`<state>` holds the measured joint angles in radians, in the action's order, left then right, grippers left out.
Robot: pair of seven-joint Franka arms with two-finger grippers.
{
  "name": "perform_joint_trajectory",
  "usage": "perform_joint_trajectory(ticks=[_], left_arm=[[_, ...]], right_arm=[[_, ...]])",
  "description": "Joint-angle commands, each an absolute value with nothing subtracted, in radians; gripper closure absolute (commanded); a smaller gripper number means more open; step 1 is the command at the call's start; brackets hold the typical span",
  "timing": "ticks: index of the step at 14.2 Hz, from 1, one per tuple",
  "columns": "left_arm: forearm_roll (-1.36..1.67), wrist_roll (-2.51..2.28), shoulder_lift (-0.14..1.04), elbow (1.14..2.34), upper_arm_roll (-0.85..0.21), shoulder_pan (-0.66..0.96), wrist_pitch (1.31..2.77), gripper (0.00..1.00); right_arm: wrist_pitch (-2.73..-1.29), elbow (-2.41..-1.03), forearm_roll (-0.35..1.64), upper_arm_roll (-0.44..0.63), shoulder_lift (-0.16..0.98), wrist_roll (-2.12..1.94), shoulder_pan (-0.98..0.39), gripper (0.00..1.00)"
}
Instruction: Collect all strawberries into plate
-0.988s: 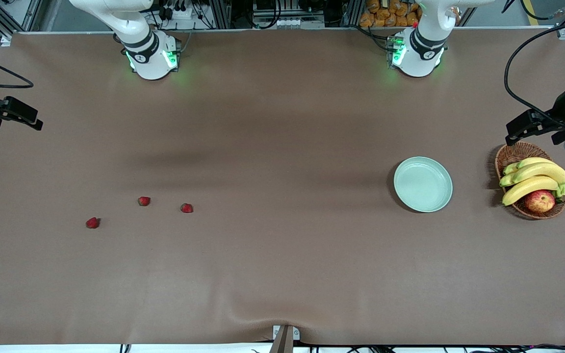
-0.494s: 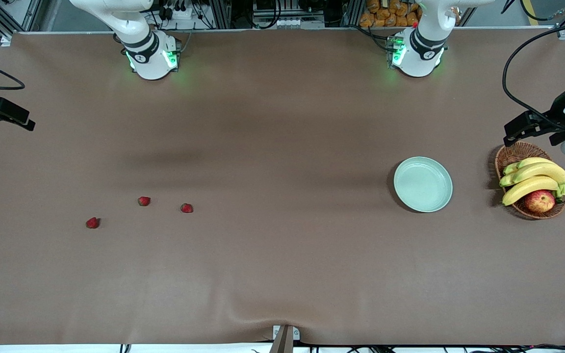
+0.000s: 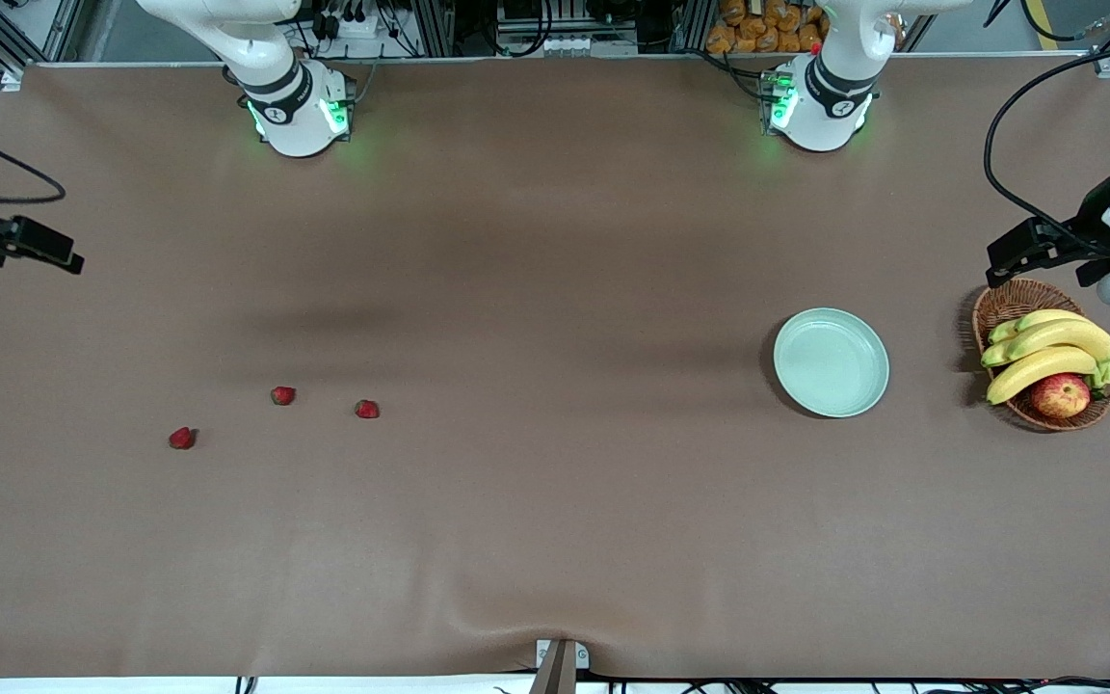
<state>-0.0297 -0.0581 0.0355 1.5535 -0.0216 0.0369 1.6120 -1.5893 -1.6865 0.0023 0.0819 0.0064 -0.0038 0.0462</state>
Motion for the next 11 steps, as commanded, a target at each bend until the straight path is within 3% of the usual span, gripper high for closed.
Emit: perform_joint_trajectory(ticks=[1,6,11], left_arm=[[-0.014,-0.058,0.048,1.534,-0.023,0.041,1.597,0.00],[-0.012,-0.046,0.046,1.534,-0.028,0.032,1.597,0.00],[-0.012,-0.043,0.049,1.534,-0.028,0.028,1.594,0.00]], right_arm=[[-1.635,-1.678,0.003,0.075,0.078,0.002,0.080,0.00],[-1.684,-1.681,0.078,0.071,0.163,0.005,0.039,0.00],[-1.715,-1.680,0.155,0.069,0.239,0.046,-0.151,0.00]])
